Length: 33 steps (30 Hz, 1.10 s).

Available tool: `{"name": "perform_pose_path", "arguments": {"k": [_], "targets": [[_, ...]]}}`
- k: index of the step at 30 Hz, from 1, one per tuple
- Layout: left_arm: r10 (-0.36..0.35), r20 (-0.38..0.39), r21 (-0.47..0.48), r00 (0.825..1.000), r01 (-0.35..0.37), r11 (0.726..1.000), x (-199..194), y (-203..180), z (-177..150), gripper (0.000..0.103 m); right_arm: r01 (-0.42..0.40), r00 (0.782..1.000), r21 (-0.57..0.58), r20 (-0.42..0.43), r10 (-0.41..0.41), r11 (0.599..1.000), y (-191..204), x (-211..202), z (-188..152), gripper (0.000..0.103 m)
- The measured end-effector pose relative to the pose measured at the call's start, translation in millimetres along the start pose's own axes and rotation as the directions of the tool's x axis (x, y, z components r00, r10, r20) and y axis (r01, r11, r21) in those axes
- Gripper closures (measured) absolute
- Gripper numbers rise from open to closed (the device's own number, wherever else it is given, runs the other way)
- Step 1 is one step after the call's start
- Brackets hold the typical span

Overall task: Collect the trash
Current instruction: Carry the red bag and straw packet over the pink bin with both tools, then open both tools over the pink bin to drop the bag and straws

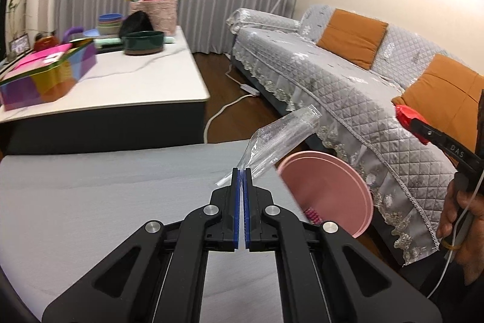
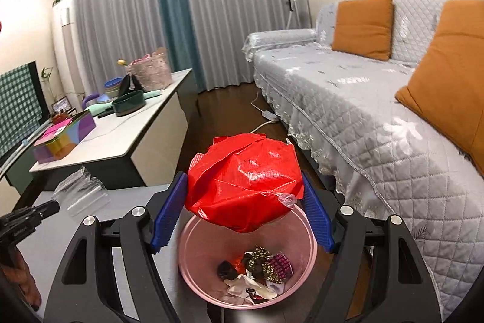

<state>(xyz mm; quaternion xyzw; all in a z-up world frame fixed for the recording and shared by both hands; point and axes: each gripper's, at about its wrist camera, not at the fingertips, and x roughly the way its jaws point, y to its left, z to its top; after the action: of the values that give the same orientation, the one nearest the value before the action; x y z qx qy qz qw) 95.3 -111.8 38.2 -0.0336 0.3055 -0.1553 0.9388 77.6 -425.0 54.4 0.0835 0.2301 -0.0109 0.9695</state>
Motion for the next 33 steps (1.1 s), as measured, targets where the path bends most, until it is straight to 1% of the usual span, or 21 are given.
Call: {"name": "perform_pose_path", "arguments": {"k": [6,12,18,25,26,27,28,29,30,33], "targets": [[-0.047,-0.011,0.021,0.999,0.047,0.999,24.8,-31.4,10.9,0.101,0.014,1.000,0.005,-0.019,-0.014,1.000,-12.7,10.3,-4.6,0.030],[-0.083,-0.037,0.031,0.996,0.084,0.996,52.7,-55.2,20.3,0.101,0.012,0.999,-0.013,-0.035,-0.013,1.000,-11.8,20.7,-7.2,0.030],[-0.099,-0.071,0.022,0.993,0.101,0.995,83.5,-70.2,25.3,0.101,0.015,0.998,-0.029,-0.057,-0.017,0.999,-9.9,32.1,-11.2,0.030],[-0.113,-0.107,0.028,0.988,0.117,0.993,111.0,-83.3,30.0,0.101,0.019,0.996,-0.021,-0.082,-0.020,1.000,-13.4,43.8,-14.4,0.030],[-0.116,-0.118,0.031,0.986,0.121,0.992,115.2,-84.7,30.1,0.100,0.021,0.996,-0.022,-0.084,-0.022,1.000,-12.9,45.2,-14.5,0.029],[-0.110,-0.123,0.034,0.986,0.115,0.993,118.3,-85.1,30.3,0.099,0.025,0.996,-0.023,-0.088,-0.027,0.999,-13.1,46.5,-14.8,0.022],[-0.103,-0.125,0.036,0.987,0.109,0.993,120.2,-84.2,30.4,0.092,0.036,0.995,-0.024,-0.092,-0.038,0.999,-13.2,48.6,-15.1,0.019],[-0.099,-0.124,0.034,0.987,0.104,0.994,121.0,-83.3,30.3,0.083,0.047,0.995,-0.025,-0.092,-0.049,0.999,-14.1,49.6,-15.5,0.016],[-0.098,-0.120,0.030,0.988,0.102,0.994,119.9,-81.6,30.0,0.080,0.048,0.995,-0.025,-0.091,-0.050,0.999,-14.7,50.2,-15.8,0.016],[-0.095,-0.102,0.022,0.990,0.098,0.995,113.4,-75.5,28.1,0.080,0.049,0.994,-0.022,-0.094,-0.051,0.999,-15.6,50.9,-16.6,0.016]]}}
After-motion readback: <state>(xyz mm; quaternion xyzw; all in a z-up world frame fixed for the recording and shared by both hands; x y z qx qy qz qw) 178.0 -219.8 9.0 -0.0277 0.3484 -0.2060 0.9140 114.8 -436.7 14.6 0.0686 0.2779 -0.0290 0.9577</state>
